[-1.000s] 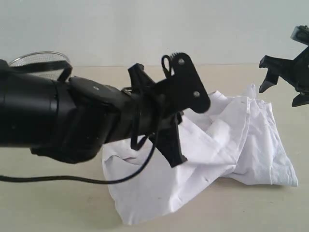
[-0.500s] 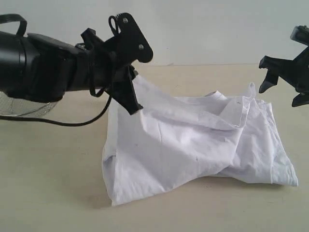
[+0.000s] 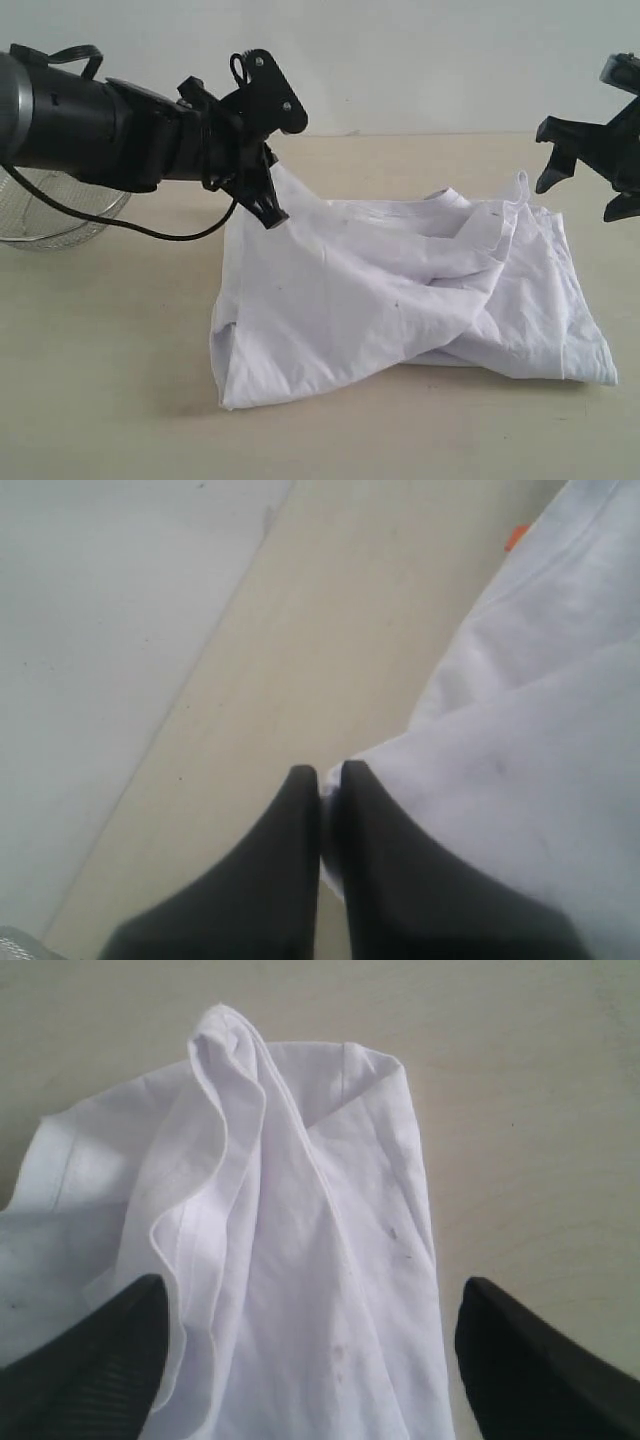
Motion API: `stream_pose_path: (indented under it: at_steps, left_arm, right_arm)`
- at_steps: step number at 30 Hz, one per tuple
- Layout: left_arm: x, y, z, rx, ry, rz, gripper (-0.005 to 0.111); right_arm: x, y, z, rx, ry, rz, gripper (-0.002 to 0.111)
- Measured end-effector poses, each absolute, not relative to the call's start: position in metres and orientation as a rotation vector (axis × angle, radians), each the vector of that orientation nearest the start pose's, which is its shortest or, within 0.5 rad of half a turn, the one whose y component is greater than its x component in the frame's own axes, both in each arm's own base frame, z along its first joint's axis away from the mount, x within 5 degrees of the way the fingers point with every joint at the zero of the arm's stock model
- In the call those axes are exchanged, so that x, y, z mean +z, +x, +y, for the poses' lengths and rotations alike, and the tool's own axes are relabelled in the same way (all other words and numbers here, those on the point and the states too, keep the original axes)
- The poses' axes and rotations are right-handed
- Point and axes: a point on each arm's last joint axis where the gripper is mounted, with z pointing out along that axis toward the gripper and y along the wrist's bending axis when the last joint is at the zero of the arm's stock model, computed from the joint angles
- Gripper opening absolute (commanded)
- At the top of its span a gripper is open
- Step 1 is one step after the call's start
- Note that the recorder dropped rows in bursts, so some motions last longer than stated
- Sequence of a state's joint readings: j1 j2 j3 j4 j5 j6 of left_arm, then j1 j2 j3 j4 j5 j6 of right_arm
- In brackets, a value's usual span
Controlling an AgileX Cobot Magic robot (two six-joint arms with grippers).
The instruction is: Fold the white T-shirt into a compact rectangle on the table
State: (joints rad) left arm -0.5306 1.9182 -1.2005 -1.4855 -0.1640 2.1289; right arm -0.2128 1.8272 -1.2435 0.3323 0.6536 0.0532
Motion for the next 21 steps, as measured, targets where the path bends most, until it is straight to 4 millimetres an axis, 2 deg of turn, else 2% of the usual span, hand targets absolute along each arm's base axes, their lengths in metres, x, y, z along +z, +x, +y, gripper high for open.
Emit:
stream_pose_path:
  at_steps: [9, 15, 21]
  left_arm:
    - [0.21, 0.405, -0.179, 0.278, 1.046, 1.844, 0.004]
    - [0.196, 0.416, -0.18, 0.281, 1.086, 1.845, 0.004]
    - [0.18, 0.418, -0.181, 0.275, 1.104, 1.875, 0.004]
  right_arm:
    - [0.206, 0.374, -0.062, 0.298, 0.634, 2.614, 0.071]
    - [0.206, 0.374, -0.062, 0.297, 0.629, 2.615, 0.071]
    - [0.206, 0.374, -0.062, 0.296, 0.625, 2.616, 0.071]
